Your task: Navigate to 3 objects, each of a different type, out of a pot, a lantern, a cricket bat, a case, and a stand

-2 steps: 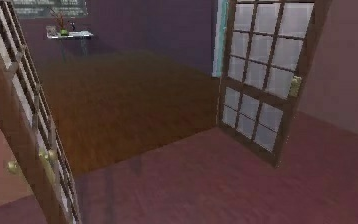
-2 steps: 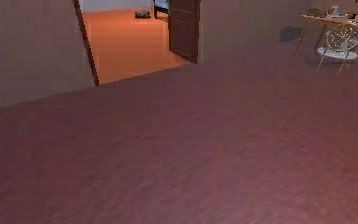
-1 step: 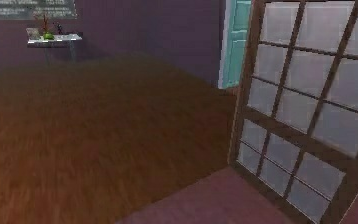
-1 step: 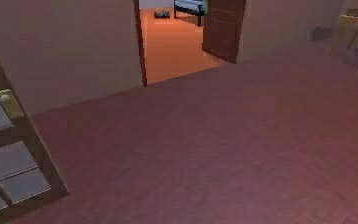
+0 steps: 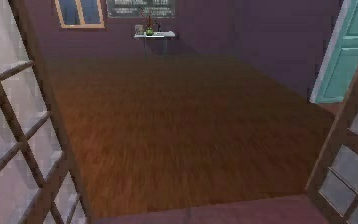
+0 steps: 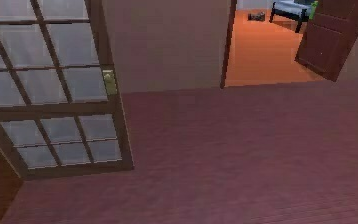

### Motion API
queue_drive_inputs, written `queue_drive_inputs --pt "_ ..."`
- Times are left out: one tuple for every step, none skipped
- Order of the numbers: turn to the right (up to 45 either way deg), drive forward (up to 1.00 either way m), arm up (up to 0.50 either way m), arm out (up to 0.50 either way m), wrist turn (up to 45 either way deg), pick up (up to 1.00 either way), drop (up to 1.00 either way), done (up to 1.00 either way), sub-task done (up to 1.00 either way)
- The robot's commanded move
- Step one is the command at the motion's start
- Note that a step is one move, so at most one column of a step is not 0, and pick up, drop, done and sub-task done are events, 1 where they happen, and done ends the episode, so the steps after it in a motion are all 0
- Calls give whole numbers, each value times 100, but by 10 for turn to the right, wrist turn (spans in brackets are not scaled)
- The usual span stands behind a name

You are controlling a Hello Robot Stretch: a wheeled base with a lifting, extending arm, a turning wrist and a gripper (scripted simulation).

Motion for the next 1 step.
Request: queue_drive_inputs --pt "0 40 0 0 0 0 0 0 0"
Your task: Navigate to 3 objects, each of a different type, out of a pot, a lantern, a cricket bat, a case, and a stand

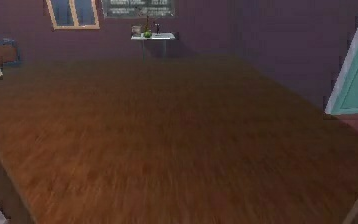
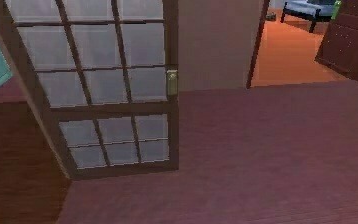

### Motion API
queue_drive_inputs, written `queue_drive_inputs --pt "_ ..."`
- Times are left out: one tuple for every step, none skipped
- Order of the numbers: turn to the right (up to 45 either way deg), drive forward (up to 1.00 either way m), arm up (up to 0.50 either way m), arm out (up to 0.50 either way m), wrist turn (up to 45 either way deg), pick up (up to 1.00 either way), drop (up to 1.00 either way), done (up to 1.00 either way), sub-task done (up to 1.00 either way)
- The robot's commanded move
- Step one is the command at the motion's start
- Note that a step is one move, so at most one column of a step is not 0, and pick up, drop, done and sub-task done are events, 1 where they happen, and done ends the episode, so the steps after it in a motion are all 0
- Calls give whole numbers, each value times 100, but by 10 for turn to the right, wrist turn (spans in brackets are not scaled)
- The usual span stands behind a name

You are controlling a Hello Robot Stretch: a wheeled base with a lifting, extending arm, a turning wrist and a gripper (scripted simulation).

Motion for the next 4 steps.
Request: queue_drive_inputs --pt "-240 0 0 0 0 0 0 0 0" --pt "0 100 0 0 0 0 0 0 0" --pt "-90 0 0 0 0 0 0 0 0" --pt "0 30 0 0 0 0 0 0 0"
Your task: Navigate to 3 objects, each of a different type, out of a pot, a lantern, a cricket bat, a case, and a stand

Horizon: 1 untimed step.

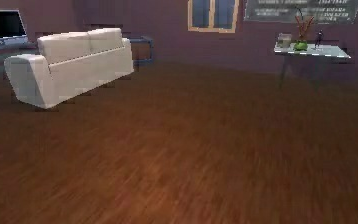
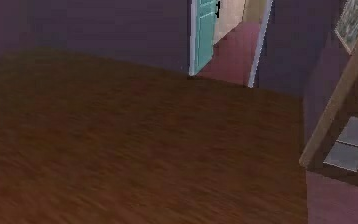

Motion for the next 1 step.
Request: queue_drive_inputs --pt "-450 0 0 0 0 0 0 0 0"
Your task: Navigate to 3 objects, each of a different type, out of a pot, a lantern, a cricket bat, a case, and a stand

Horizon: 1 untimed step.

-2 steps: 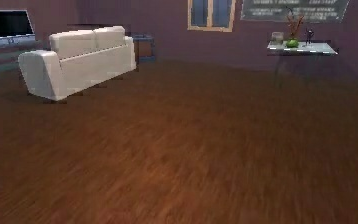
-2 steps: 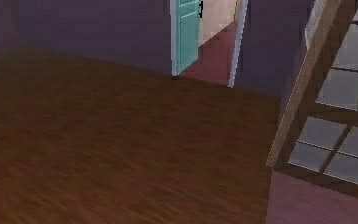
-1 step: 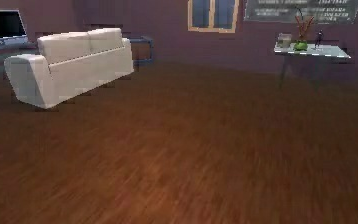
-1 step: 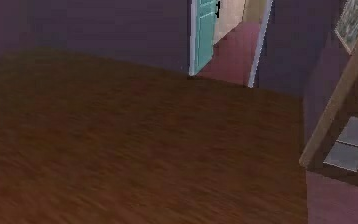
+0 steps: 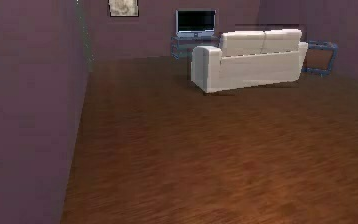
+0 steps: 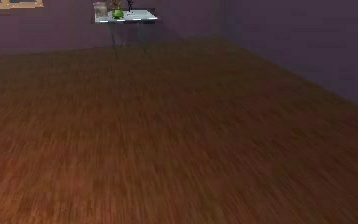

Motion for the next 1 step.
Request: queue_drive_inputs --pt "-30 0 0 0 0 0 0 0 0"
